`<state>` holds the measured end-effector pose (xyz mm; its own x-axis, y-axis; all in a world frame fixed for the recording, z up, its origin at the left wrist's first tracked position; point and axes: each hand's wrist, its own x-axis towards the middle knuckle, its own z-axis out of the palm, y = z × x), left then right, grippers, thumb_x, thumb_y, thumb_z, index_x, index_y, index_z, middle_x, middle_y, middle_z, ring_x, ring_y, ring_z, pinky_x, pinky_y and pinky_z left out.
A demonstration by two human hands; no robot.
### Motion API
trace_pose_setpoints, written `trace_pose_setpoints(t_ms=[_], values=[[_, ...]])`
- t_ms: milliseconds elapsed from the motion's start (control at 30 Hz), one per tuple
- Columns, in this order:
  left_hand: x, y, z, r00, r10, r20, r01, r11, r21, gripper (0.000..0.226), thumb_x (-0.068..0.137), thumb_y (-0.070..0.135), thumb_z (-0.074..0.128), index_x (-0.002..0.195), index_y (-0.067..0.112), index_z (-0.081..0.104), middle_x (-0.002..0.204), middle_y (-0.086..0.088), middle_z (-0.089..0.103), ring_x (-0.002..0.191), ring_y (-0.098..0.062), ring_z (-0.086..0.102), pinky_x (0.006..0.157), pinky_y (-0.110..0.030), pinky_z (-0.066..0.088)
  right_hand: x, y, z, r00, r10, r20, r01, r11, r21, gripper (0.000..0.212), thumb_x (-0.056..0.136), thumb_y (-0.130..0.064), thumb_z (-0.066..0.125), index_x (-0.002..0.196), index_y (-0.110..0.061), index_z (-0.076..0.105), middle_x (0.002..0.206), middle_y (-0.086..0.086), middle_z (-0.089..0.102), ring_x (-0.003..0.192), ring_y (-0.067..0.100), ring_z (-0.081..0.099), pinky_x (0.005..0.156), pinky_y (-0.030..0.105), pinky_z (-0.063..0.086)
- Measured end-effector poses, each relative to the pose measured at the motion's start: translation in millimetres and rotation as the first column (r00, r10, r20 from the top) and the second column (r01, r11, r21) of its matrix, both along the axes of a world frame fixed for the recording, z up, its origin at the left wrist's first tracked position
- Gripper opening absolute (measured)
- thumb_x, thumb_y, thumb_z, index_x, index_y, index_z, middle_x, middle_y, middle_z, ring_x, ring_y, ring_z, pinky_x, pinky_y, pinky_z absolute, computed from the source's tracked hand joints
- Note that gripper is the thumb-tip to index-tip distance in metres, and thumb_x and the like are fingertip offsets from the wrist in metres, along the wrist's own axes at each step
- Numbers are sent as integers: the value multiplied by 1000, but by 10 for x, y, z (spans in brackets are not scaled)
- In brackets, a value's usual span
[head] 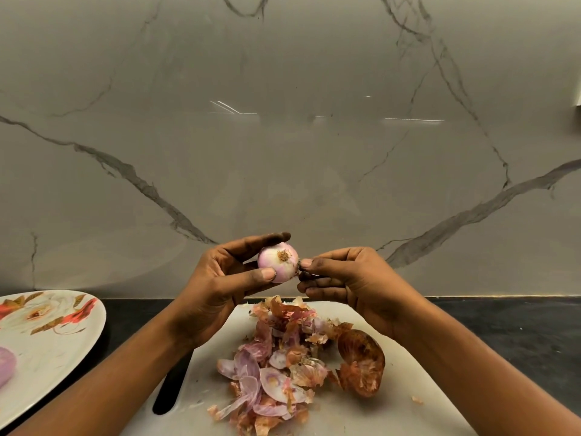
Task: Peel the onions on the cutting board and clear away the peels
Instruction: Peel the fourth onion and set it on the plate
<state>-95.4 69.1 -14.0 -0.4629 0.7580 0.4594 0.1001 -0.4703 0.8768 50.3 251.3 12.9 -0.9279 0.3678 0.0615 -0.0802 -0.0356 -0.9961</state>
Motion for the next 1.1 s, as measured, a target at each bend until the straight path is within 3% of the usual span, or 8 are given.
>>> trace_pose_setpoints(t_ms=[200,333,500,667,800,933,1100], values=[[43,0,-4,999,21,-41,-22,1000,-21,51,83,-5,73,133,7,69,141,-10,68,127,-34,67,98,-40,60,-13,-43,-33,1000,-20,-17,21,999,46,19,88,-3,80,104,6,74,96,24,80,86,33,80,75,32,67],[25,-1,5,1000,-9,10,9,1000,-7,48,82,7,76,130,12,73,142,-12,66,127,-37,67,96,-43,61,-29,-36,-60,997,-66,-42,69,994,86,10,92,4,74,102,3,75,93,21,80,87,35,81,80,38,68],[35,27,37,987,-36,156,37,999,-4,48,90,10,65,137,4,62,138,-18,68,121,-45,68,92,-39,63,-6,-28,-31,993,-86,-75,95,987,127,9,96,1,69,99,0,78,91,20,80,84,33,81,80,41,68],[69,37,62,974,-15,226,21,999,-26,40,97,16,60,135,4,62,131,-23,70,114,-47,71,85,-33,65,-46,-27,-41,994,-77,-77,87,985,148,16,103,-12,65,102,-4,80,90,15,80,85,31,80,83,43,67],[72,36,60,972,13,235,1,998,-57,41,96,20,58,134,4,63,128,-24,71,112,-48,72,85,-33,65,-10,-9,-26,985,-102,-136,129,969,209,13,96,-15,75,101,-5,80,88,12,81,81,24,80,70,25,63],[77,46,59,973,41,228,-23,996,-80,41,96,22,59,132,5,65,126,-23,72,110,-47,73,84,-33,66,-15,7,-52,973,-108,-206,165,943,288,15,92,-3,78,106,-7,81,93,7,82,86,21,80,74,25,63],[87,63,51,982,92,167,-73,991,-114,40,96,22,59,132,7,65,125,-21,73,107,-44,75,83,-33,66,-29,-33,-81,958,-25,-286,174,844,508,30,82,-18,87,108,-30,79,98,-11,82,95,5,78,80,19,61]])
